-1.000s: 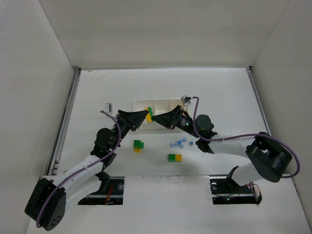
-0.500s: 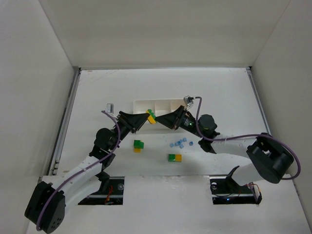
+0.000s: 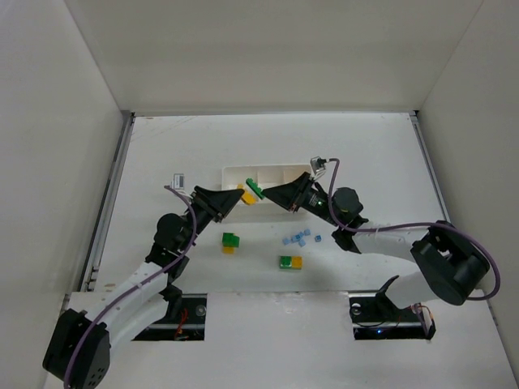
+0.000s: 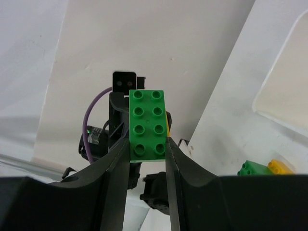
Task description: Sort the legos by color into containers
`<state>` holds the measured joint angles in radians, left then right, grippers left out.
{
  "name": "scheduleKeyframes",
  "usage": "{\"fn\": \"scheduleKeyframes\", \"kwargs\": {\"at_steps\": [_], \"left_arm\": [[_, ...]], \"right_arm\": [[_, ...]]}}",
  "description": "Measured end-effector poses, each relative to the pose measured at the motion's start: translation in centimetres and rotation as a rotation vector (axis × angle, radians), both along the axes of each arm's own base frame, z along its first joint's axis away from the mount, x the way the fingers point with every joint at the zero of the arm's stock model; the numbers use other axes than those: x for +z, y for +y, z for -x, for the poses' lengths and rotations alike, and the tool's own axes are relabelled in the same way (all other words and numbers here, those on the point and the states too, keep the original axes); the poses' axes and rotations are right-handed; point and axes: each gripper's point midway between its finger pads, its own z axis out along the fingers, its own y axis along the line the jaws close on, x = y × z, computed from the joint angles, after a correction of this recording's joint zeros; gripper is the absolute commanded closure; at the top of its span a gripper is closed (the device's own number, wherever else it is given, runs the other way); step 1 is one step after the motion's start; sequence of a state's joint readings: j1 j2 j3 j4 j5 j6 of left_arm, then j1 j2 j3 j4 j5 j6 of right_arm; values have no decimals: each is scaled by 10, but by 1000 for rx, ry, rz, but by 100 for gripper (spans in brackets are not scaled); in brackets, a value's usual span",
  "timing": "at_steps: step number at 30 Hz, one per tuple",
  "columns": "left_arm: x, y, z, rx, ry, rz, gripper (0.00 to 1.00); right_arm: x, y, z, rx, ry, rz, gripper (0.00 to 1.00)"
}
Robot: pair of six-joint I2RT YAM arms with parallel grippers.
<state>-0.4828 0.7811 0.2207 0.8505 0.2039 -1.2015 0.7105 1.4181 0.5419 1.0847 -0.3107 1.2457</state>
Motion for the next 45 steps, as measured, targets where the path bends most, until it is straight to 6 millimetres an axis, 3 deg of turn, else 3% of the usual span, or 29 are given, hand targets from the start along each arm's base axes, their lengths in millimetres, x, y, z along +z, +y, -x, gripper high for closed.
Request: {"fn": "scheduleKeyframes", "kwargs": {"at_steps": [6,12,16,22,30,35,37,40,41,45], "left_arm": [[9,15,1,41,-19,6,86],[33,46,1,140,-81,12,86],[42,55,-2,176,-91,1,86],[20,58,-13,192,-14,-35,86],[3,61,-21,206,31,-79,85],[-7,59,-25,206,51,-110,85],[-13,56,-27,199,65,-128,85],[-18,46,-31,180,79,-161,85],[-20,41,-31,170,82,-174,85],[-24,13,-36,123,78,-249,85]], "right_arm": [[-4,-1,-6,-15,-3,24,66],[-24,8,-38,-95,8,136,66],[-43,22,-63,-148,24,238,66],[-69,45,-88,-191,36,383,62],[-89,54,-102,-226,42,485,41],[-92,53,-103,-230,43,499,44],[-90,46,-103,-240,35,504,49],[-79,23,-96,-269,16,505,68],[-73,9,-96,-294,7,499,72],[-43,-56,-99,-445,-25,459,71]]}}
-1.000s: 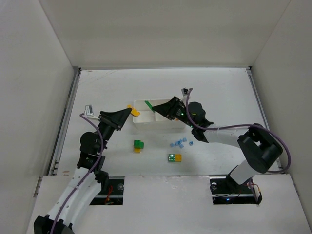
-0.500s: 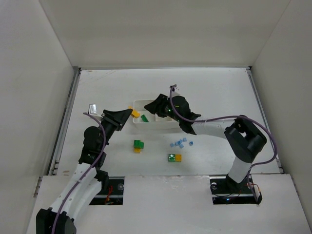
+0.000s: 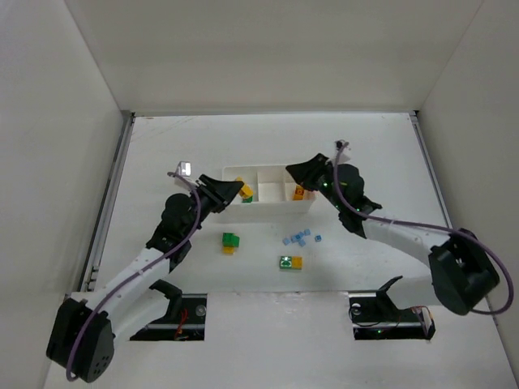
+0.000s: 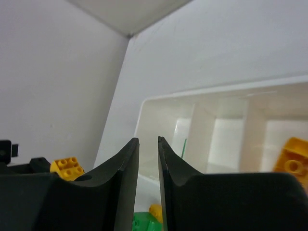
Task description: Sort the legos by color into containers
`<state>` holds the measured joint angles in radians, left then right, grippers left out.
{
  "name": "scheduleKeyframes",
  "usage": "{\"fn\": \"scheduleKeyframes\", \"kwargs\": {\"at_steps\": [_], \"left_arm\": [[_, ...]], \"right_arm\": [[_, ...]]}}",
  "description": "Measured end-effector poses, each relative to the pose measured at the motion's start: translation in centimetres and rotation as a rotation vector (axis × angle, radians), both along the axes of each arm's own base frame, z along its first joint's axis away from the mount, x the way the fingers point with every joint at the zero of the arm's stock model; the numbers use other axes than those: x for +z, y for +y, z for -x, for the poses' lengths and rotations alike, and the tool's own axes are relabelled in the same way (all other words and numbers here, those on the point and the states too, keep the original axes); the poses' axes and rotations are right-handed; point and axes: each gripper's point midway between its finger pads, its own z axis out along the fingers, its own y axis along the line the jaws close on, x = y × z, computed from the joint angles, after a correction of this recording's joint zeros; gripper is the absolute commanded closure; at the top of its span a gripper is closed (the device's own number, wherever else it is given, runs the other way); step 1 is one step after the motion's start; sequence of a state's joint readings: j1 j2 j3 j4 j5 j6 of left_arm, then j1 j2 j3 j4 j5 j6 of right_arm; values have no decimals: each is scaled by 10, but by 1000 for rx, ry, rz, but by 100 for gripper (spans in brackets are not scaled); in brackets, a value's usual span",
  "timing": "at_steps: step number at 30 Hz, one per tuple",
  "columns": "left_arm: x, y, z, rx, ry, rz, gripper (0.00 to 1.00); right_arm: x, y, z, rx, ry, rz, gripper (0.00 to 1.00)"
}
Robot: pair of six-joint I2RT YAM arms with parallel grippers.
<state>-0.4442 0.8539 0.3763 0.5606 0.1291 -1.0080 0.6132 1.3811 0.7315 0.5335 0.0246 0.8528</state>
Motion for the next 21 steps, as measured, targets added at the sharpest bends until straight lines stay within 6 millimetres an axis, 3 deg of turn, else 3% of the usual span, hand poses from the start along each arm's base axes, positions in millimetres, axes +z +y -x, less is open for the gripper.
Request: {"fn": "scheduleKeyframes", "kwargs": {"at_steps": [2,5,13,17,21], "left_arm": [[-4,-17,-4,-24,-1,-53,85],[-9,-40,-13,-50,-13,-139,85],[-32,-82,-43,-66,-43,-349,85],[-38,-88,-50,-62,-51,-396,84],[-39,-89,-51,-58,-53,-406,84]], "right_arm": [[9,-27,1,-63,-28,-9,68],[13,-47,13,-98,-59,4,61],[-2,-69,30,-133,-80,88,56],[-12,-73,33,-136,-68,125,55],[-9,-78,35,-148,-86,128,54]]}}
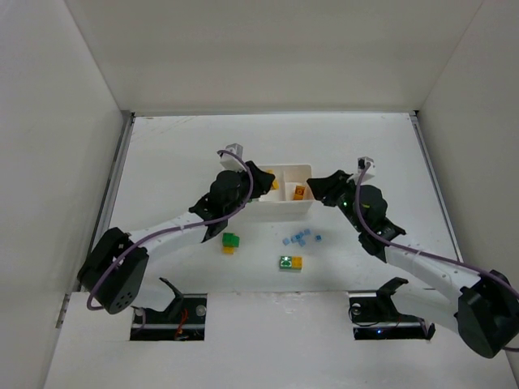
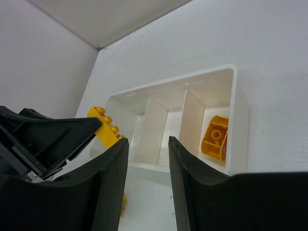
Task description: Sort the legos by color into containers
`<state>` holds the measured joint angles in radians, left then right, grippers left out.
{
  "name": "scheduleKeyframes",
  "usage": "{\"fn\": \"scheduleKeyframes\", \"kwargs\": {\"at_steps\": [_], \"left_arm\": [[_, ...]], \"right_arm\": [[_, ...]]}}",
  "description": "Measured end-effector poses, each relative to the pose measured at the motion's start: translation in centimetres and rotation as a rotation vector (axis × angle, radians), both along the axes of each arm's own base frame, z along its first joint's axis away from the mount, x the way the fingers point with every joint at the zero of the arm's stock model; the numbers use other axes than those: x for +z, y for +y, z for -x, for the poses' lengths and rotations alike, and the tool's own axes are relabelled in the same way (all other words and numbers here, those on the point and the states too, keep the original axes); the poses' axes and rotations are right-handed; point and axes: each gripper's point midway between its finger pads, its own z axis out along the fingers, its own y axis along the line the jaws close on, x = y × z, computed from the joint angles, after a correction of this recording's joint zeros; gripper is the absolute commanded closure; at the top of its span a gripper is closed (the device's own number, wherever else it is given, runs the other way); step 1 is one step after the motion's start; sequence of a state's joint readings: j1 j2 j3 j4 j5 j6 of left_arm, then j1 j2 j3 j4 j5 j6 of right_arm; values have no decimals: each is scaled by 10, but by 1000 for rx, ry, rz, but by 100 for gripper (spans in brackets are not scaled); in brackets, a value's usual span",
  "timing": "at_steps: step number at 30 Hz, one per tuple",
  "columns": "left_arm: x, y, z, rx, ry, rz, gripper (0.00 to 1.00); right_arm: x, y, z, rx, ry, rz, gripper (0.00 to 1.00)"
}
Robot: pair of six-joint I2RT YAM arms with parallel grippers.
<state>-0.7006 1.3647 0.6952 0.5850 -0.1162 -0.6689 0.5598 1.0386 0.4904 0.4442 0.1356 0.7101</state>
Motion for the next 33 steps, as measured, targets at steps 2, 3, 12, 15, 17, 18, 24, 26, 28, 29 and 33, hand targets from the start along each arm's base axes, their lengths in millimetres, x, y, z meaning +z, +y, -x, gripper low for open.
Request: {"fn": "scheduleKeyframes", "kwargs": {"at_steps": [2,3,12,15,17,18,24,26,28,29,33], "left_arm": [[1,-8,-2,-10,-1,1,84],[1,-15,-3,-19,1,-1,83],[-28,-78,-6,-118,48,-41,79],[-38,-81,-11,-115,63,-55,76],[-40,-81,-13,-112,67,-58,75],[-41,-81,-14,-111,67,-58,75],[-32,-87,-19,-113,52,-44,73],[-28,-89,-20,-114,45,-38,70],[-25,-90,-21,-114,41,-35,68],[-25,-90,-21,-114,40,-34,68],[-25,-90,-21,-113,40,-34,70]], "right_arm": [[2,-4,-1,-14,-8,-3,53],[3,-6,-2,-24,-10,-2,52],[-8,-25,-8,-94,9,19,46],[-13,-28,-9,-107,19,24,43],[-13,-29,-9,-109,21,24,42],[-13,-29,-9,-109,21,24,42],[-14,-30,-9,-114,22,26,41],[-14,-30,-9,-116,21,25,40],[-14,-30,-9,-116,22,26,40],[-14,-30,-9,-116,22,26,40],[-14,-30,-9,-116,22,26,40]]}}
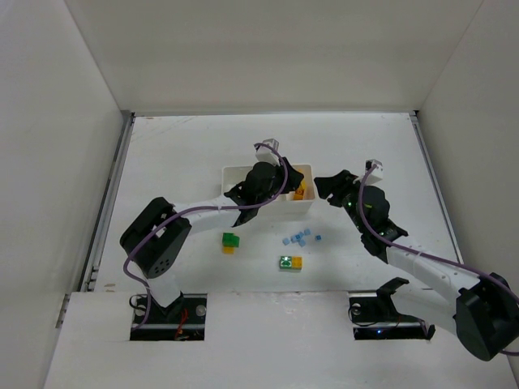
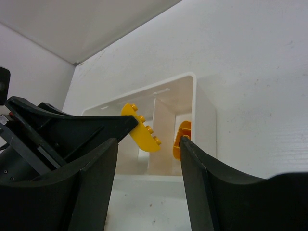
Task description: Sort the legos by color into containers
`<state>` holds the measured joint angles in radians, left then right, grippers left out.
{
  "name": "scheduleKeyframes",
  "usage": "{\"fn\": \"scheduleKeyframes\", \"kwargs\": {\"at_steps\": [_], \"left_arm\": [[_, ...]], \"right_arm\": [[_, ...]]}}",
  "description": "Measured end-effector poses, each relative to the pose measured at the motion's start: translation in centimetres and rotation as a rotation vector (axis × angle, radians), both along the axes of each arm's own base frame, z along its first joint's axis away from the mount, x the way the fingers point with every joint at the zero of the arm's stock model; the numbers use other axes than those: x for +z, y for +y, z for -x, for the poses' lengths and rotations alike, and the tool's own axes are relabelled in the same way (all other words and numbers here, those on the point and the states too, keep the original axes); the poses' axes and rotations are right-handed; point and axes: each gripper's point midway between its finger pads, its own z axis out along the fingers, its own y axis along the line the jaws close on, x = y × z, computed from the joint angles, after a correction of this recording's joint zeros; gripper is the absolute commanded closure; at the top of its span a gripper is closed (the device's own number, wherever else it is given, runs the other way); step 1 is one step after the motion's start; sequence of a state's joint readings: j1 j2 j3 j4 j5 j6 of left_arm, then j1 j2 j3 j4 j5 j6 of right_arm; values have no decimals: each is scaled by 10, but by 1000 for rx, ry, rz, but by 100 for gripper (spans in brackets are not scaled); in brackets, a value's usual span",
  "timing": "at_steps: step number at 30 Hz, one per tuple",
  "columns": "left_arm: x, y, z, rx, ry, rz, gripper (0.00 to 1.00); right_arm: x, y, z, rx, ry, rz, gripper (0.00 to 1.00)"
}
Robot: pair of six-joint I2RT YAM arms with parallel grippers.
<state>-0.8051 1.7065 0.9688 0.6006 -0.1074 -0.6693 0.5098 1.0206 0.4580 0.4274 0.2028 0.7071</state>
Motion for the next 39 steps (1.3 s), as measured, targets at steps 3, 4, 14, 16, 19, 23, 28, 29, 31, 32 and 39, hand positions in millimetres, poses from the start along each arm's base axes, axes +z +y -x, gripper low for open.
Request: {"fn": "scheduleKeyframes", "kwargs": {"at_steps": [3,4,14,16,19,23,28,29,31,32,39], "left_arm": [[0,0,0,0,0,0,71],[0,0,0,0,0,0,71],[-2,1,-1,2,2,-4,57],[-2,1,-1,5,1,-4,53],[-2,2,-2,11,-1,-7,42],[-2,4,-4,20,-6,-13,32],[8,14,-3,42,-26,-28,29],[13,17,-3,48,-36,-29,28],[30,26,0,63,-69,-20,28],[40,31,2,73,-89,-12,28],[97,77,18,157,-200,42,27]], "right_arm": [[0,0,0,0,0,0,40],[0,0,0,0,0,0,40],[0,0,0,0,0,0,38],[0,0,0,0,0,0,38],[0,0,0,0,0,0,38],[0,0,0,0,0,0,38],[0,0,0,0,0,0,39],[0,0,0,0,0,0,39],[0,1,0,2,0,1,40],[0,1,0,2,0,1,41],[-1,7,4,21,0,7,45]]}}
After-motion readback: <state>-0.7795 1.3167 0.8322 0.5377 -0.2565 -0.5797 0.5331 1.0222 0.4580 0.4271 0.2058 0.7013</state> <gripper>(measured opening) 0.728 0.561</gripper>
